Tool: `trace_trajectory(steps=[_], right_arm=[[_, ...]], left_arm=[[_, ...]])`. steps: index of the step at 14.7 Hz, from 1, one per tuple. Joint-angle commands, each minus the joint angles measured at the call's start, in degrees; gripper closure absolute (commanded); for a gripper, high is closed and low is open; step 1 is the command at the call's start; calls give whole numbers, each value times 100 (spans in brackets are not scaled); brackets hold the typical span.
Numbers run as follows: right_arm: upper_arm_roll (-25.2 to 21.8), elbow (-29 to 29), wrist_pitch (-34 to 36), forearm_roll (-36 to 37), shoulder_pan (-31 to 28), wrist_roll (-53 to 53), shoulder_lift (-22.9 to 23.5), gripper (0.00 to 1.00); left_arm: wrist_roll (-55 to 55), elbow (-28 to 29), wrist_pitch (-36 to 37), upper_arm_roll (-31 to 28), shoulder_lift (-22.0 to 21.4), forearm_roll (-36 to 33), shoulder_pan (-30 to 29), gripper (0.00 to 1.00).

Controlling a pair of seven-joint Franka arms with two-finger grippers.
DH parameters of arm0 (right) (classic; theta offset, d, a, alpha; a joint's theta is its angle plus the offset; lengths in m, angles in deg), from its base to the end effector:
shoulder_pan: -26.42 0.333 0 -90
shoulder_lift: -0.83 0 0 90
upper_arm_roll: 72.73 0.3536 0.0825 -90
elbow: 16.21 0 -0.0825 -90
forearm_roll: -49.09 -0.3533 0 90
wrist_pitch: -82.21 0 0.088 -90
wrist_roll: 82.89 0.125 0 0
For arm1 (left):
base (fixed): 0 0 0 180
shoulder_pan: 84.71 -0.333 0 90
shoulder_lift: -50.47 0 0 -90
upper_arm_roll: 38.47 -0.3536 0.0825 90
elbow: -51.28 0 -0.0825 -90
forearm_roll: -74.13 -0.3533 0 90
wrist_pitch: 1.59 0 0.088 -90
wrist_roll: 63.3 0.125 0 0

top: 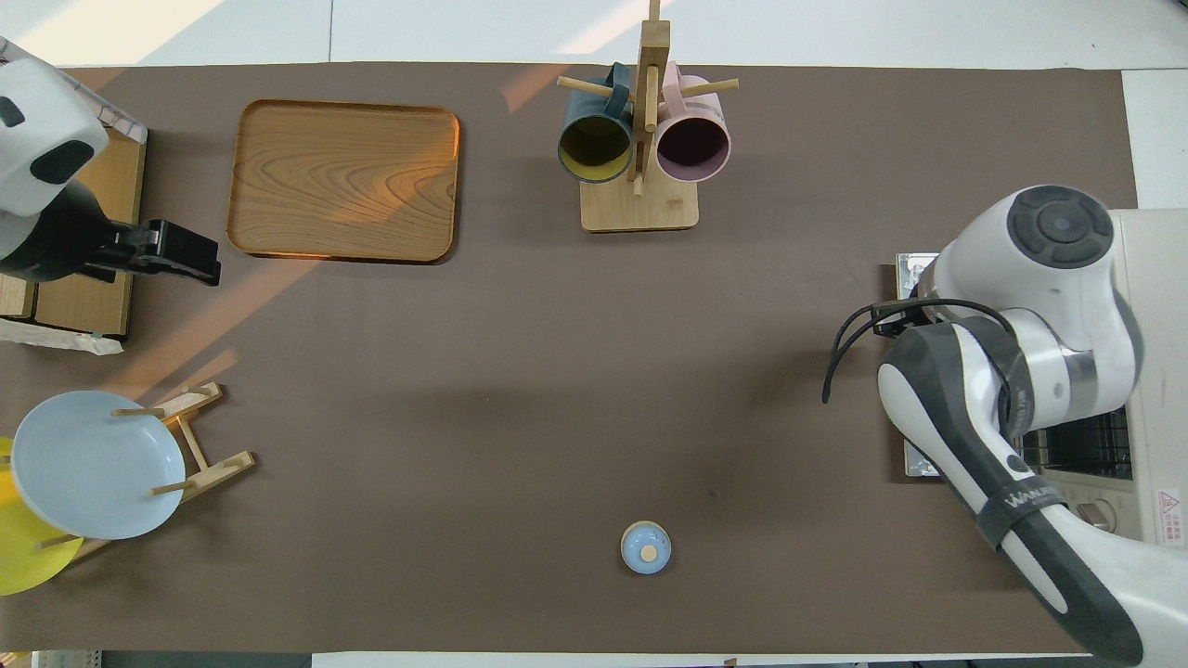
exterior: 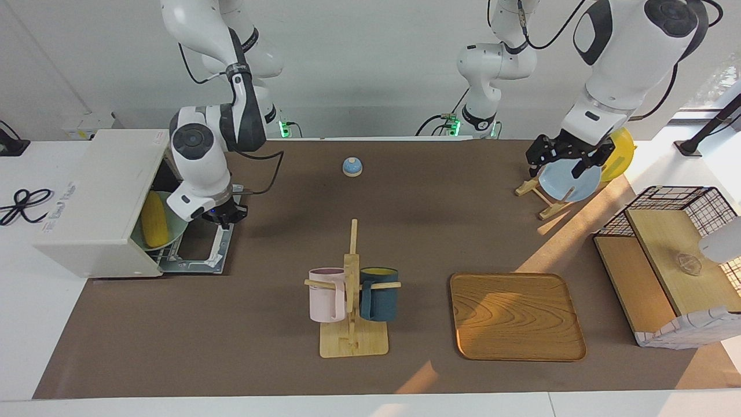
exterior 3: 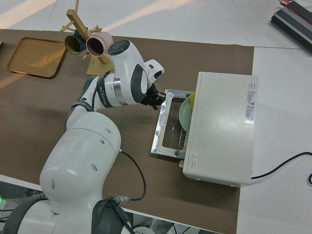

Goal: Put corn in oven
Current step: 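Release the corn inside the oven and withdraw the right gripper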

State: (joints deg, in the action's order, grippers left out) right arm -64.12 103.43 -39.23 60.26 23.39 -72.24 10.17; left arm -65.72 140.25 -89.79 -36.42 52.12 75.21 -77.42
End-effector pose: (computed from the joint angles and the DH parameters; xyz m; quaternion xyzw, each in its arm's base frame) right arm 0.5356 0.0384 0.3765 0.9956 0.0118 -0.0538 0.0758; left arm 0.5221 -0.0880 0.6342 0.9979 -0.0604 -0.0220 0.0077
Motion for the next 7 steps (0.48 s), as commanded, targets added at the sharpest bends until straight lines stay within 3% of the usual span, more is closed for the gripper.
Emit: trace_trajectory(steps=[1, 4, 7], right_arm=[[9, 78, -274, -71, -4, 271, 288, 100], [9, 157, -283, -71, -30, 289, 297, 100], [-8, 183, -249, 7, -65, 307, 393, 100]], left_arm=[[-39, 436, 102, -46, -295, -143, 246, 0], [-30, 850, -476, -38, -446, -109, 221, 0], [14, 798, -593, -38, -402, -21, 220, 0]])
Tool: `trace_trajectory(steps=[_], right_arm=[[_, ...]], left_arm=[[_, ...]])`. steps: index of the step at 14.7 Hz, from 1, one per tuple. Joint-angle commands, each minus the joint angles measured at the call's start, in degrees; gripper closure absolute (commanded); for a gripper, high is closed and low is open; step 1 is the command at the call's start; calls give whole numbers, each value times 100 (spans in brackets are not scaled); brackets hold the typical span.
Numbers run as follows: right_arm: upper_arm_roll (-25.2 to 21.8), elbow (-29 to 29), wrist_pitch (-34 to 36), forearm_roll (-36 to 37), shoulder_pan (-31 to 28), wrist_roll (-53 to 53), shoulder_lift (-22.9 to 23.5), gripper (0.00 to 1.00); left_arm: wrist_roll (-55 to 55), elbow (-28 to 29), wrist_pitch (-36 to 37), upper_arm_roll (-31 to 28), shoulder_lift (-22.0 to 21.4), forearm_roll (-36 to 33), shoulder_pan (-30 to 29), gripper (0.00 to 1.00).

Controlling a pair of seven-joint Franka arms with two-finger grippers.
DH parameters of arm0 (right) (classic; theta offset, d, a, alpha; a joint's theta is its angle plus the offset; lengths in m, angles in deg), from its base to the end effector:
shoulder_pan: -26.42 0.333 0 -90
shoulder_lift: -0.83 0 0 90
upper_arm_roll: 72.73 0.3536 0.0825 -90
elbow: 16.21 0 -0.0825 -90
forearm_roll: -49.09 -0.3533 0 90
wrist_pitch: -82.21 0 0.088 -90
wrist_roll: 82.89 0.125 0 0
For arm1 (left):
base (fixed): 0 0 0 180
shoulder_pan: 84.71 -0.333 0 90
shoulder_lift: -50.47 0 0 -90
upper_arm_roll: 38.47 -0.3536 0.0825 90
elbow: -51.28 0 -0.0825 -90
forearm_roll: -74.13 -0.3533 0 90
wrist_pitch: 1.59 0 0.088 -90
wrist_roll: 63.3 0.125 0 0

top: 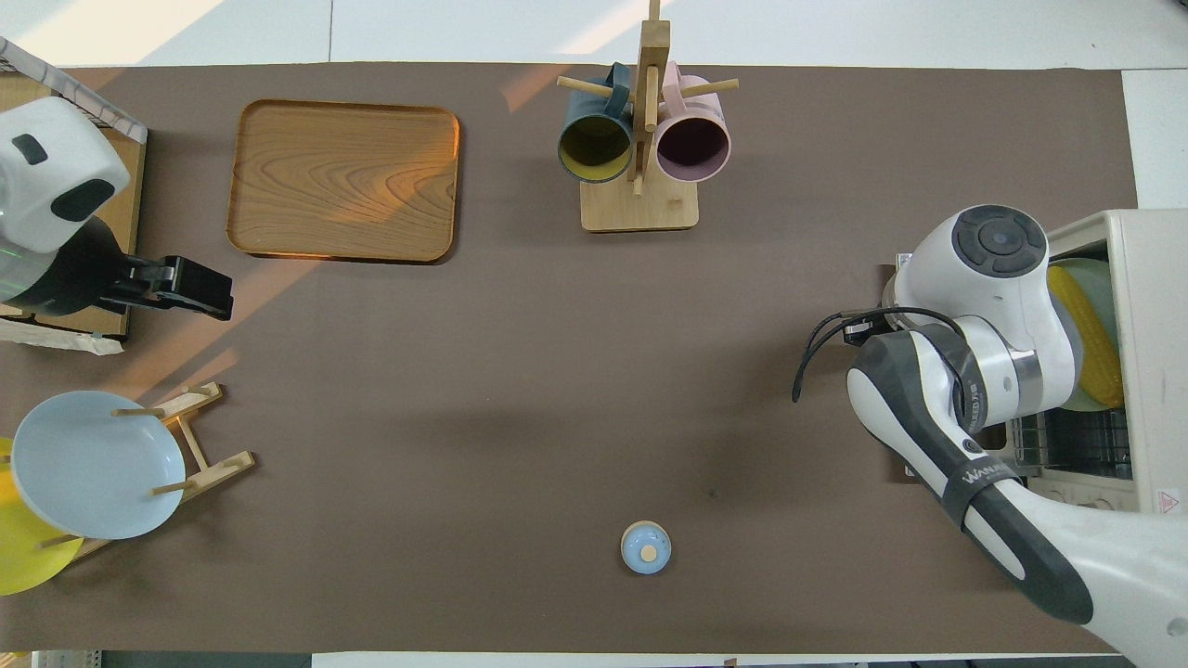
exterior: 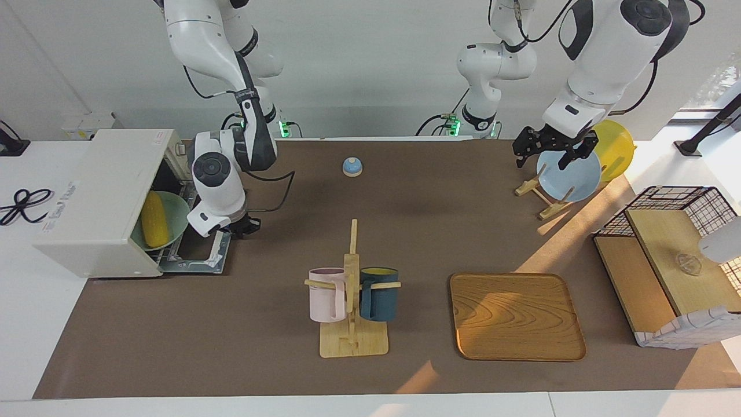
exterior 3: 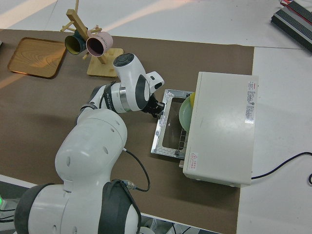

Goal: Put corn in oven
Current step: 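Release the corn inside the oven and withdraw the right gripper, then push the oven door shut with the right gripper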

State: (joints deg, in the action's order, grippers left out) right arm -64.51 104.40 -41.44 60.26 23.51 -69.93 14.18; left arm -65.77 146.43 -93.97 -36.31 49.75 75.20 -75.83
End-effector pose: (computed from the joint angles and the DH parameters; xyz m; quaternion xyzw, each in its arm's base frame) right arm 0.5373 0.0370 0.3350 0.9944 -0.0059 -0.0768 0.0725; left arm 0.5101 -0.1020 0.6145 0.9970 -0.0741 -0.0188 0.0069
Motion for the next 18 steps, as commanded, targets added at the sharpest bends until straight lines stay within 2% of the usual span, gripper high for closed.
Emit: trace_trajectory(steps=[1, 2, 4, 11, 15, 16, 17, 18], right_arm=[[22, 42, 59, 60, -60, 67, -8, 100], [13, -28, 191, 226, -51, 58, -8, 100], [30, -536, 865, 552, -130, -20, 19, 100], [13, -1417, 2441, 562, -850, -1645, -534, 100], [30, -1776, 3029, 483, -851, -1779, -623, 100], [39, -1952, 3231, 465, -816, -1779, -623, 94], [65, -2154, 3503, 474, -772, -1779, -623, 84], [118, -2391, 3810, 465, -754, -1788, -649, 67]], left_arm=[[27, 171, -166, -49, -157, -28, 61, 0], [45, 153, -157, -58, -148, -28, 61, 0], [36, 153, -140, -58, -148, -28, 61, 0], [36, 144, -175, -49, -156, -28, 52, 0], [36, 144, -166, -58, -165, -28, 52, 0], [36, 144, -166, -58, -165, -28, 52, 0], [36, 153, -166, -58, -165, -28, 60, 0], [27, 145, -175, -58, -165, -28, 61, 0]])
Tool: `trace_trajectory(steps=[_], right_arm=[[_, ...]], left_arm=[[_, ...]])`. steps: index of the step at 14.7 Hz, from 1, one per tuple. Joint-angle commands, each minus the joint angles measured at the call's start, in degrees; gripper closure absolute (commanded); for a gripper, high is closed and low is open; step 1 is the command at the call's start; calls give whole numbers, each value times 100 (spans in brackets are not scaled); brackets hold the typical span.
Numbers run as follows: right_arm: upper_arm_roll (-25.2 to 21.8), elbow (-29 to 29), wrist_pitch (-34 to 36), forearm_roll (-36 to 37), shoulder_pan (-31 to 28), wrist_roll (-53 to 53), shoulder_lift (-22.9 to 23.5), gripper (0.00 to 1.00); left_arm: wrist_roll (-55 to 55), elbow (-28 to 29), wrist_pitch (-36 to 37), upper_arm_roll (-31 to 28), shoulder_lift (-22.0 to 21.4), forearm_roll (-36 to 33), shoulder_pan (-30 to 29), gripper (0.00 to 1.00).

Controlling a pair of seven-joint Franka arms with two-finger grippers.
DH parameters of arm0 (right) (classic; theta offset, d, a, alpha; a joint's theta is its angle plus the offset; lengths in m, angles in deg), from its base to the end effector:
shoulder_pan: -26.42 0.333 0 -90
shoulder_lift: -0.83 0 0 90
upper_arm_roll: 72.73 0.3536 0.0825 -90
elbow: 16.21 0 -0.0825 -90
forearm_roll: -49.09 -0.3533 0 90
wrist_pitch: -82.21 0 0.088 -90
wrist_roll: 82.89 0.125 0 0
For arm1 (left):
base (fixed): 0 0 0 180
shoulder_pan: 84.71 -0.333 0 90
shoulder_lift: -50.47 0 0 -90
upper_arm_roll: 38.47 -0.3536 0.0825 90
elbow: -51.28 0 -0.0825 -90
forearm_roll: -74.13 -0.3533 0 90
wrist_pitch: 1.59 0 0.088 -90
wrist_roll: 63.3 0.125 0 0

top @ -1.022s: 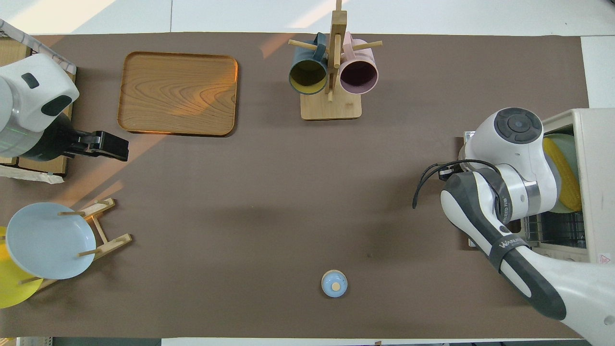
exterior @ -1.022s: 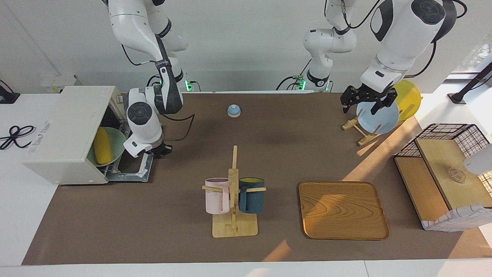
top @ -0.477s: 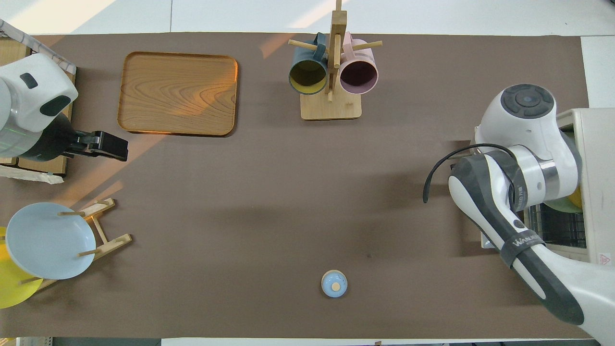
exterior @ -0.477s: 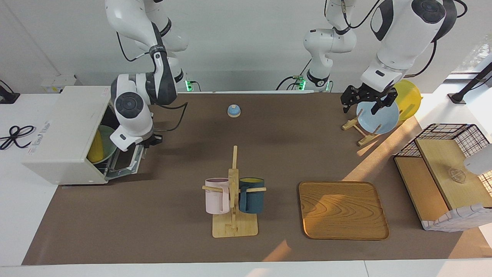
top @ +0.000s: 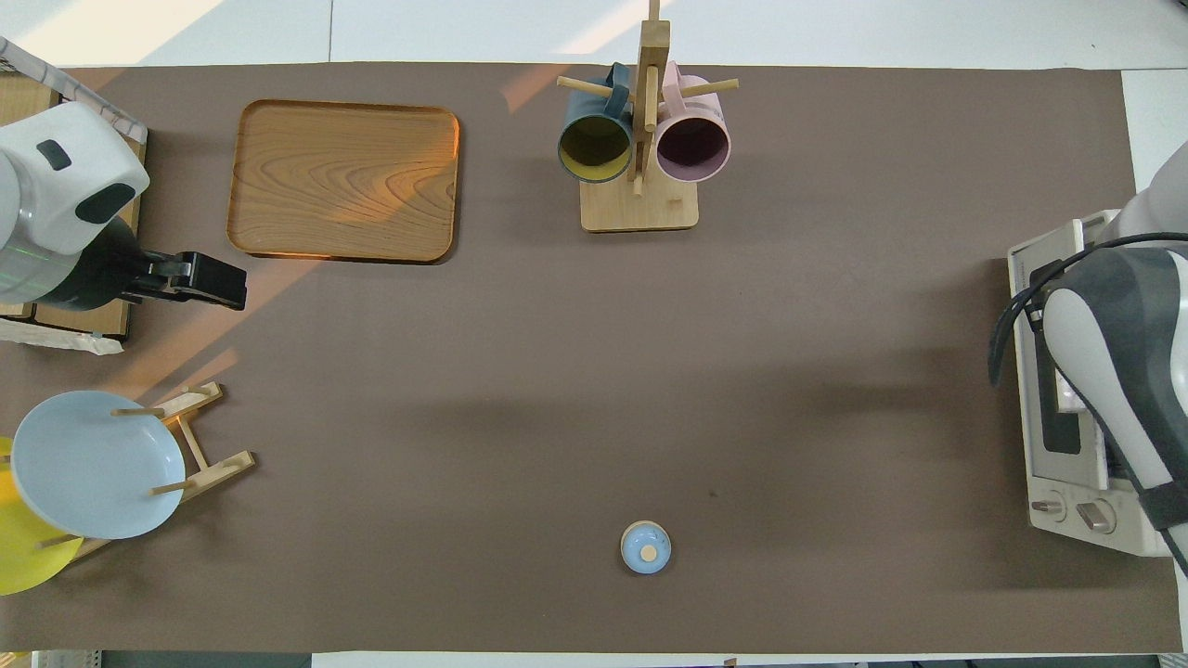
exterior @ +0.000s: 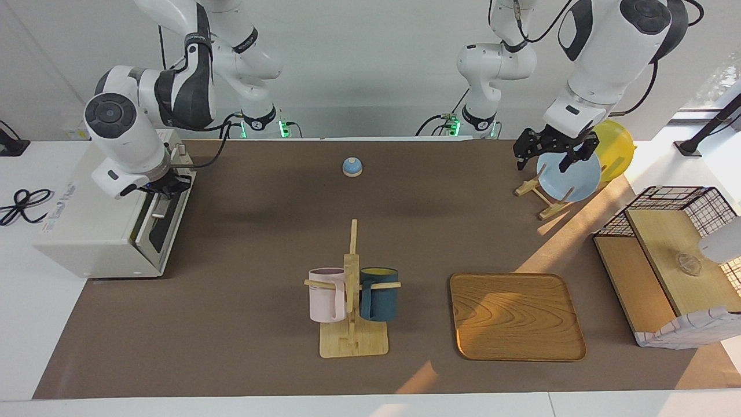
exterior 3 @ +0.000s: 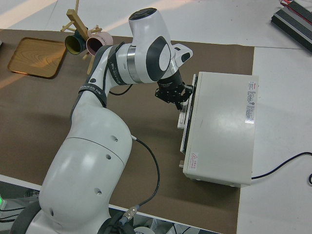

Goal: Put corn in oven
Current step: 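Push the oven door shut with the right gripper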

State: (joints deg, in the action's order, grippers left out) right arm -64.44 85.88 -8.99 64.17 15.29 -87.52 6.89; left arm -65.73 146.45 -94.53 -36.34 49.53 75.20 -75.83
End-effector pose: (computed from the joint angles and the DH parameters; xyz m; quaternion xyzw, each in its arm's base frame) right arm 0.5272 -0.0612 0.5031 0.9811 0.0380 -0.1531 0.1121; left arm 0.5102 -0.1017 0.6172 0.9971 -0.0742 -0.0122 0.0076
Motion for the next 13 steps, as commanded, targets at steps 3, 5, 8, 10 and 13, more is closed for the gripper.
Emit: trace_trajectory(steps=[3, 5, 8, 10, 13], right_arm=[[173, -892, 1096, -204, 24, -64, -138, 48], [129, -927, 1079, -1039, -46, -55, -402, 28], [252, -1111, 1105, -1147, 41, -20, -412, 0], [278, -1216, 1087, -1182, 68, -2, -377, 0], [270, -1243, 1043, -1218, 33, -2, -342, 0]], left_arm=[[33, 142, -154, -55, -135, -28, 52, 0], [24, 133, -163, -55, -135, -28, 61, 0], [24, 142, -155, -46, -135, -28, 61, 0], [6, 142, -137, -46, -135, -20, 61, 0], [-20, 133, -146, -46, -135, -20, 61, 0]])
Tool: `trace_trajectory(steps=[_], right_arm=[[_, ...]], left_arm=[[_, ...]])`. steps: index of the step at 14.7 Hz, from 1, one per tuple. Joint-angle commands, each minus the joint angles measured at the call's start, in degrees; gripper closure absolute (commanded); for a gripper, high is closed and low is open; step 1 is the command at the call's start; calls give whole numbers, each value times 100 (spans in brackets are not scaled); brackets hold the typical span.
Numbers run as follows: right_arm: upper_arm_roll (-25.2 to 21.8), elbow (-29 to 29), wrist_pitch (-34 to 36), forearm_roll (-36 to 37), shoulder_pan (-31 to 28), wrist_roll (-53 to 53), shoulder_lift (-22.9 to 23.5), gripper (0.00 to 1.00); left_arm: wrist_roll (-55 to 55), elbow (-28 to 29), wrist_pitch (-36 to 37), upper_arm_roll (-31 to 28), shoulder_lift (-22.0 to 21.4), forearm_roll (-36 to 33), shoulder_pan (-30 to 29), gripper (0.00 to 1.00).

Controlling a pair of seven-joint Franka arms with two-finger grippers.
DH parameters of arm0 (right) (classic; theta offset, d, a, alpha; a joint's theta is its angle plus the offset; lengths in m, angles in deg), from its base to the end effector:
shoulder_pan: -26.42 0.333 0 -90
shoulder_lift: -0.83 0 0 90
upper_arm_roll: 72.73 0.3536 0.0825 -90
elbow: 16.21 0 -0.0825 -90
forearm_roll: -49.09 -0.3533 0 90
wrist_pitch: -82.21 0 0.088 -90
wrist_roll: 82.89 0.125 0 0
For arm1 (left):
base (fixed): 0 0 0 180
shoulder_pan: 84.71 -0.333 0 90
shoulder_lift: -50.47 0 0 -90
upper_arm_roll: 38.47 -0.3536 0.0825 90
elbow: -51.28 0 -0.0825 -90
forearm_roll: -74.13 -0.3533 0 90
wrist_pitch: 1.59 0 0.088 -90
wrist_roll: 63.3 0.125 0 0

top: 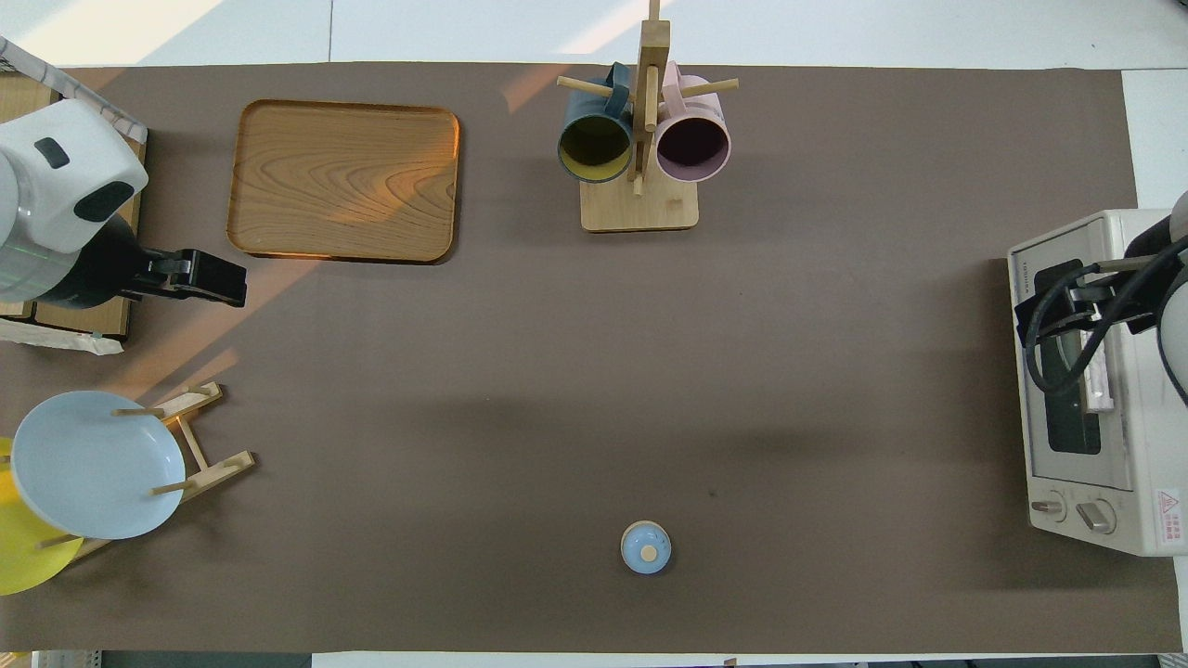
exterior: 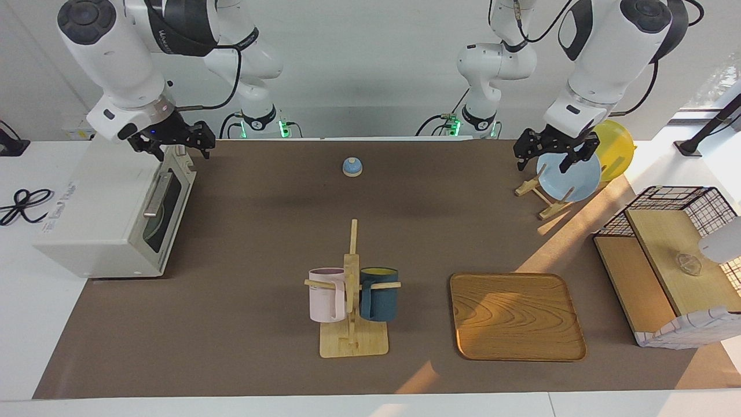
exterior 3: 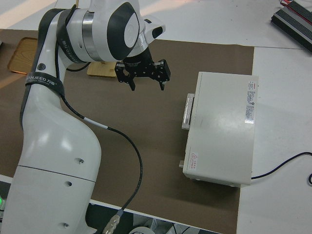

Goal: Put corn in oven

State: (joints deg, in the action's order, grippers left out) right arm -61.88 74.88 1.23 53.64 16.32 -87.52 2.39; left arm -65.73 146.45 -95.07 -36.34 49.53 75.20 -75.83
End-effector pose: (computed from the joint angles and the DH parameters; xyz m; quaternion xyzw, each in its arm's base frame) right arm 0.5097 -0.0057 0.6107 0.9932 0.0447 -0.1025 0.0336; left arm 0.5114 -0.1019 0.6180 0.9972 -0.0742 -0.0076 0.0082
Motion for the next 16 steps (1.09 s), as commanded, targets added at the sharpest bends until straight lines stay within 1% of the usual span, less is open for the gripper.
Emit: trace_trajectory(steps=[1, 9, 16], right_arm=[[14, -144, 4, -156, -62, -3, 108, 0], [23, -293, -137, -156, -27, 6, 178, 0], [23, -302, -163, -191, -36, 85, 205, 0]], left_arm=[[-3, 133, -91, -47, -135, -20, 60, 0], [24, 37, -117, -55, -100, -37, 113, 0], [33, 11, -91, -55, -99, -37, 122, 0]])
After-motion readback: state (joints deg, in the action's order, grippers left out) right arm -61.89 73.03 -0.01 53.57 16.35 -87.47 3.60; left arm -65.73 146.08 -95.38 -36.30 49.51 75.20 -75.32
